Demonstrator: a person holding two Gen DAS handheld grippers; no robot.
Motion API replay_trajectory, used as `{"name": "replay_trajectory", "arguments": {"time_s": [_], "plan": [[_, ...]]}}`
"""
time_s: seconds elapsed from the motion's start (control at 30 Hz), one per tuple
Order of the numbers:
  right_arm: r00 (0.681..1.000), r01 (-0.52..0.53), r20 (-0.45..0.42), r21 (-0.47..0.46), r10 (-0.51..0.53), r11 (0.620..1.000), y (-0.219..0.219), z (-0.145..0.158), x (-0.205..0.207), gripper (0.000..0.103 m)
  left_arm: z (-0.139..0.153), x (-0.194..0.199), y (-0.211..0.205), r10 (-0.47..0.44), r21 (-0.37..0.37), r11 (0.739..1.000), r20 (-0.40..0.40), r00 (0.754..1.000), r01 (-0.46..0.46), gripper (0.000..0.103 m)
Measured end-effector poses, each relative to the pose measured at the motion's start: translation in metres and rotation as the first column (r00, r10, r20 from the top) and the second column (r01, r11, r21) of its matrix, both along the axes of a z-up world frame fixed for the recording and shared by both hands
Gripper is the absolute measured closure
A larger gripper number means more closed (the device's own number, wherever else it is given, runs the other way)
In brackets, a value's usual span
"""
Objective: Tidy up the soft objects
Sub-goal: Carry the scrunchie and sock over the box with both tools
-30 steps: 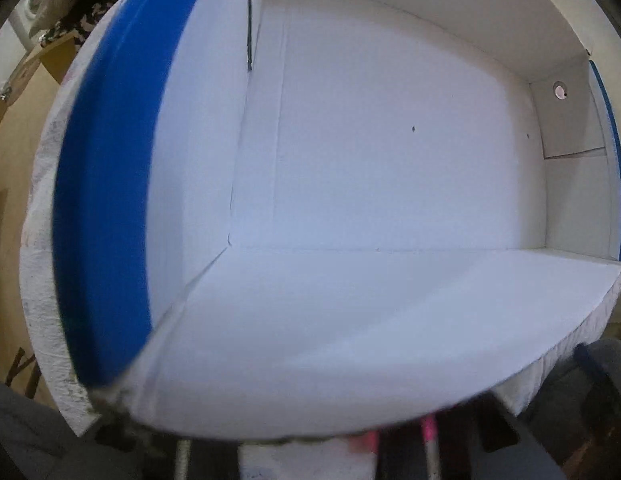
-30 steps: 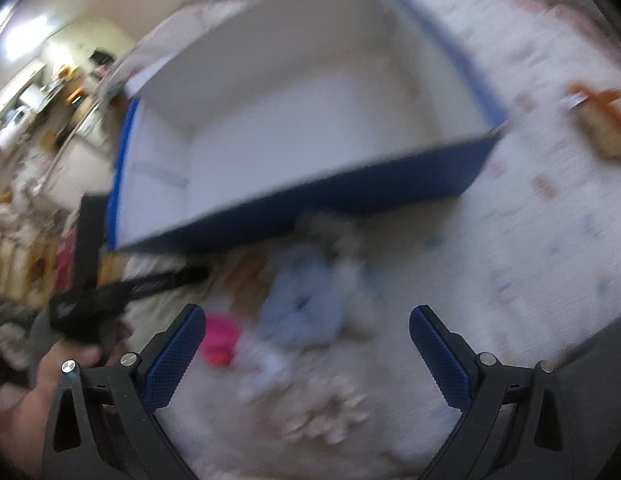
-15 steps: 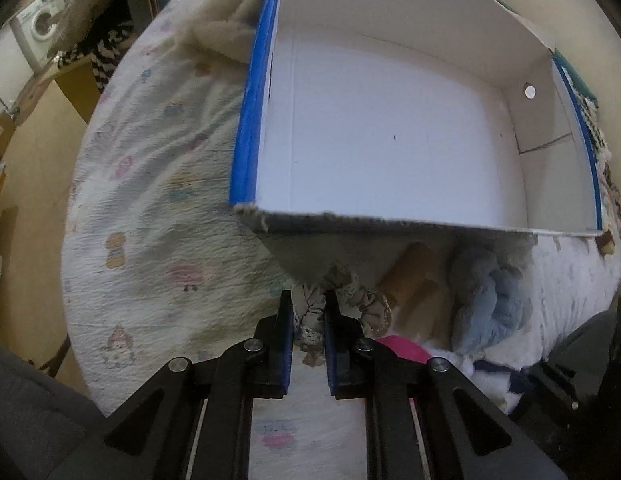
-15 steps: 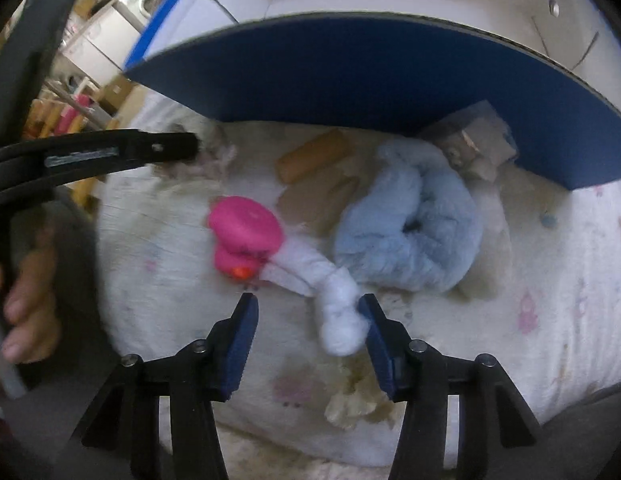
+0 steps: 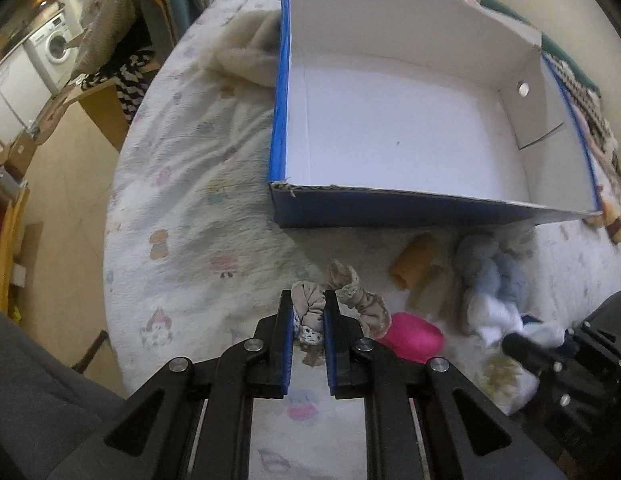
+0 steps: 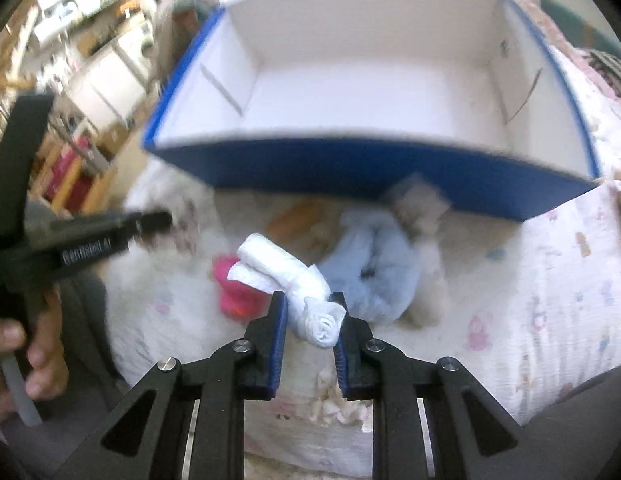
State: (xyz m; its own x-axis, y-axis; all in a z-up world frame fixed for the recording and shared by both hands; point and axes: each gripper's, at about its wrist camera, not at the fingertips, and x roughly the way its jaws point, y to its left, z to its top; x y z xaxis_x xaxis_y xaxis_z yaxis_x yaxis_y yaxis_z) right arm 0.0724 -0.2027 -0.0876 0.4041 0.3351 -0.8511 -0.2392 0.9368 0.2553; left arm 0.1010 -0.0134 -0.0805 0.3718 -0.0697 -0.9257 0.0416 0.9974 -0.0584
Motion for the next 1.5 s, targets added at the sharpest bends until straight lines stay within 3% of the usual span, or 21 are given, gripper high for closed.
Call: {"name": "replay_trajectory", "arguments": {"time_s": [0.13,0.3,0.57,0.97,1.13,1.27,1.5], "plan": [[0.992,0.054,0.104,0.111,-0.066,0.992,-0.033,0.028,-0.003,0.08,0.027,-0.008,-0.003,0.024,0.004,1.0,0.04,0.999,-0.025,0.091],[0.982,0.102,0.135,0.189,-0.129,0.977,-0.055,0.04,-0.006,0.08,0.057,-0.015,-0.011,0.006,0.021,1.0,0.116,0.993,-0.008,0.091],[0.979,0.123,0.139,0.167,-0.147,0.978,-0.056,0.035,-0.014,0.08,0.064,0.002,-0.022,-0.042,-0.004,0.999,0.137,0.99,0.042,0.091],[0.95,0.218,0.188,0.17,-0.249,0.961,-0.089,0.059,0.01,0.08,0.098,0.041,-0.034,-0.127,-0.001,0.991,0.27,0.954,0.132,0.091],[0.941,0.215,0.238,0.123,-0.239,0.969,-0.094,0.079,0.038,0.08,0.091,0.078,-0.041,-0.106,-0.024,0.993,0.246,0.963,0.116,0.091],[0.947,0.214,0.225,0.086,-0.228,0.973,-0.091,0.082,0.07,0.08,0.077,0.105,-0.05,-0.087,-0.024,0.995,0.218,0.972,0.094,0.091],[0.975,0.204,0.094,-0.014,-0.202,0.979,-0.075,0.043,0.124,0.08,0.041,0.134,-0.065,-0.084,0.035,0.996,0.169,0.982,0.079,0.091]]}}
